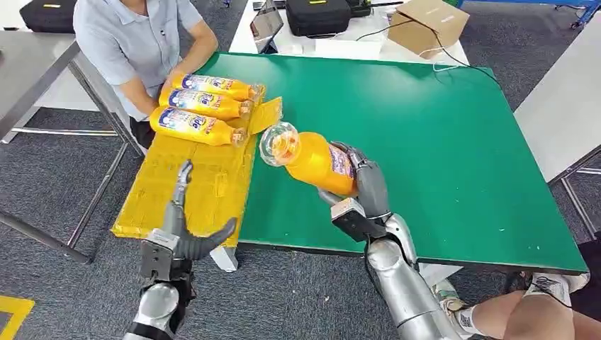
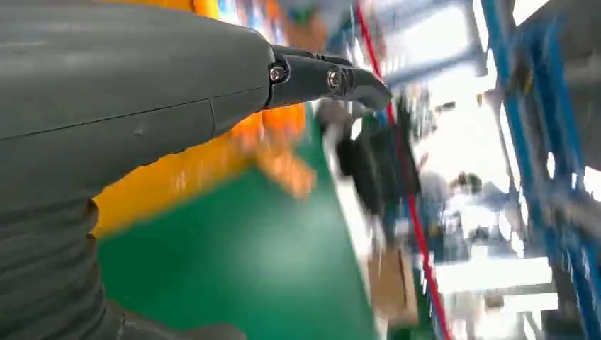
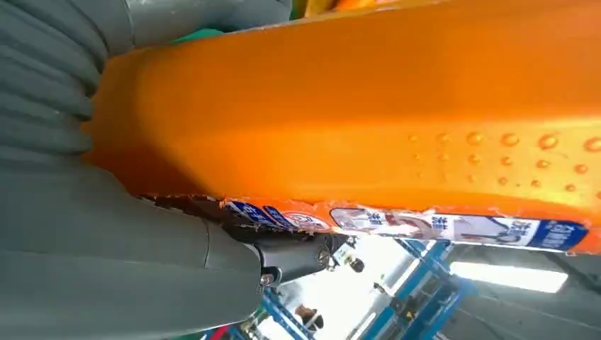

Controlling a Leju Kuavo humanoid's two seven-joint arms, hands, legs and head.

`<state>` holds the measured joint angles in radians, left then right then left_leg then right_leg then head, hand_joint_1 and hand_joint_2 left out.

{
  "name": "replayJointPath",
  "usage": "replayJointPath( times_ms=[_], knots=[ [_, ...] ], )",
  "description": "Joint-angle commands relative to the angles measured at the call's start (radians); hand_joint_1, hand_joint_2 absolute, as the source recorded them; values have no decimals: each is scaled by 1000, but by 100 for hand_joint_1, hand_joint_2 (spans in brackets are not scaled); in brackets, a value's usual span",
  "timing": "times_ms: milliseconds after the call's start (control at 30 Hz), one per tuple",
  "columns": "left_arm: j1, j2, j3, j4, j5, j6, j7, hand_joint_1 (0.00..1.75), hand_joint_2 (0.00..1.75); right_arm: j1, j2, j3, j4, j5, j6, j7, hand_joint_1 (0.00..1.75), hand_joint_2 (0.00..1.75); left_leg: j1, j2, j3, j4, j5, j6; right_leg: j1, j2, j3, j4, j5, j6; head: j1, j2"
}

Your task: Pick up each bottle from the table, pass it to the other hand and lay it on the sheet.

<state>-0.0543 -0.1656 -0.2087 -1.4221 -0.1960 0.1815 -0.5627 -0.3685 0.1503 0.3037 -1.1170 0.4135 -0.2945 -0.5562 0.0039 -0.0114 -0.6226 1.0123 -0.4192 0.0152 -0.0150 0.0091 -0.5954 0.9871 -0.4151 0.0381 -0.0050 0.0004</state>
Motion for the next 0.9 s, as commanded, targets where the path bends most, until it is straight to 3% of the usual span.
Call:
replayJointPath(
  times_ms=[33,133,333,733,900],
  knots=[
    [-49,2,-126,128,-23,-31,-44,0,175,-103,63,90,227,-9,97,17,175,175,0,2,3,-1,-1,-1,1,1,3,-1,-1,-1,0,0],
    [-71,3,-180,165,-88,-7,-55,0,175,-155,102,145,360,18,115,-6,175,175,0,3,4,-1,-1,-1,1,2,3,-1,0,-1,0,0],
    [-66,-8,-165,143,195,-299,-9,0,175,-169,124,204,408,70,41,-38,175,175,1,3,3,-1,-1,-1,2,1,2,-1,0,-1,0,0],
    [-78,-20,-155,150,224,-299,-5,0,175,-141,143,240,422,81,38,-62,175,175,1,0,3,-1,-1,-1,1,-1,3,-1,-1,-2,0,0],
    [-86,-23,-153,178,320,-383,18,0,175,-136,156,290,443,101,7,-75,175,175,1,1,5,-1,-1,-1,2,-1,4,-1,-1,-2,0,0]
  ],
)
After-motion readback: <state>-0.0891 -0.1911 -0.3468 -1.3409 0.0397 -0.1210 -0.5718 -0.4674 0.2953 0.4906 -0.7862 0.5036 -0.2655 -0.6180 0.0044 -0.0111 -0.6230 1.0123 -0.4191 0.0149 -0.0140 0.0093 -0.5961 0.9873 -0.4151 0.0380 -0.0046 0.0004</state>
